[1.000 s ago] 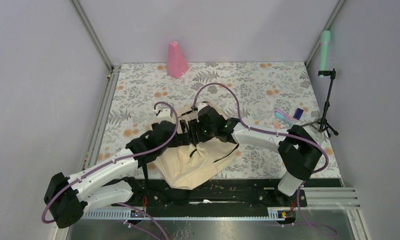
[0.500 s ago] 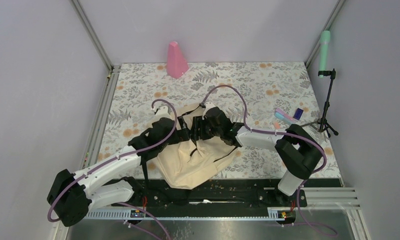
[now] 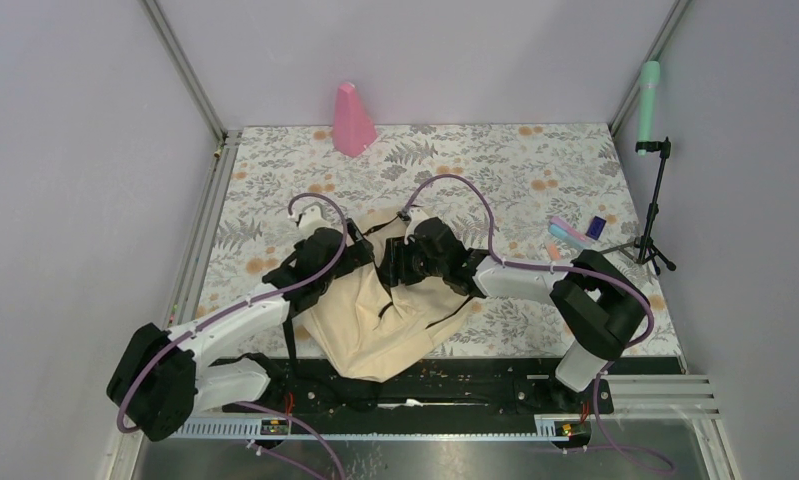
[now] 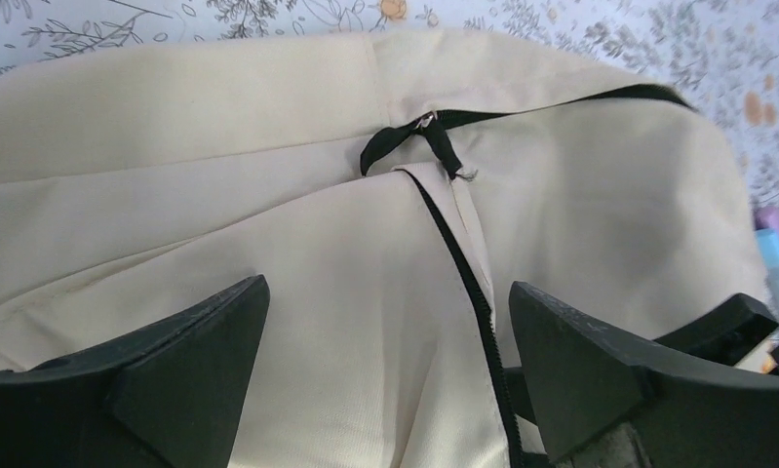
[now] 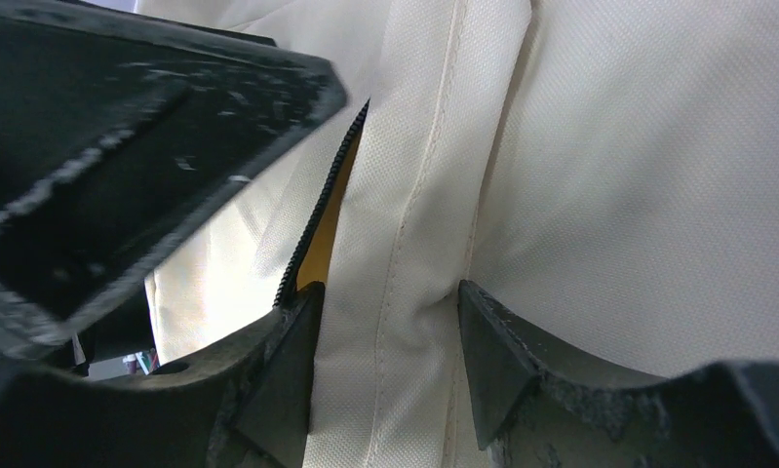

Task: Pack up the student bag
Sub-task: Adjust the student bag at the center of the board.

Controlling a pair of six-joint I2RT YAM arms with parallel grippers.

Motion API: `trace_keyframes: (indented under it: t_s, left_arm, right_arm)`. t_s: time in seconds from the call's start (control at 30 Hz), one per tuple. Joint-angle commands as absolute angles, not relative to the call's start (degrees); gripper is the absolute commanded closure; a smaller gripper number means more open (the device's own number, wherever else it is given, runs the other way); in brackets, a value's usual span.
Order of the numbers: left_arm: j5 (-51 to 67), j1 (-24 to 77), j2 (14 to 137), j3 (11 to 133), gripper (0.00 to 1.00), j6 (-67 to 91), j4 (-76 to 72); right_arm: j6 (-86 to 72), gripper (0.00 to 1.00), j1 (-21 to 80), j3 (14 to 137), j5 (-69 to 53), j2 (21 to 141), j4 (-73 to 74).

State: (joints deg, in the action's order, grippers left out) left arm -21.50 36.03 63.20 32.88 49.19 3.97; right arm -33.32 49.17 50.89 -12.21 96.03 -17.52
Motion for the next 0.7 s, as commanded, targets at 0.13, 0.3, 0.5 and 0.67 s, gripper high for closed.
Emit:
trace_keyframes:
  t_s: [0.13, 0.3, 0.5, 0.67]
  left_arm:
    - [-16.2, 35.7, 68.6, 39.6, 0.13, 44.4, 6.9]
    - [-13.1, 35.7, 68.3, 39.4, 0.26, 43.4, 7.8]
    - [-8.1, 35.7, 68.8, 40.2, 0.26, 41.3, 9.4]
    - [-5.1, 35.7, 69.2, 40.8, 0.25, 40.8, 10.7]
  right_arm:
    - [-33.5, 0.42, 50.4, 49.7, -15.7, 94.2, -16.0]
    - [-33.1, 0.42, 50.4, 50.3, -15.5, 94.7, -15.3]
    - [-32.3, 0.42, 50.4, 50.8, -14.8, 94.6, -14.4]
    - [-31.9, 0.42, 50.4, 51.0, -14.1, 94.6, -13.8]
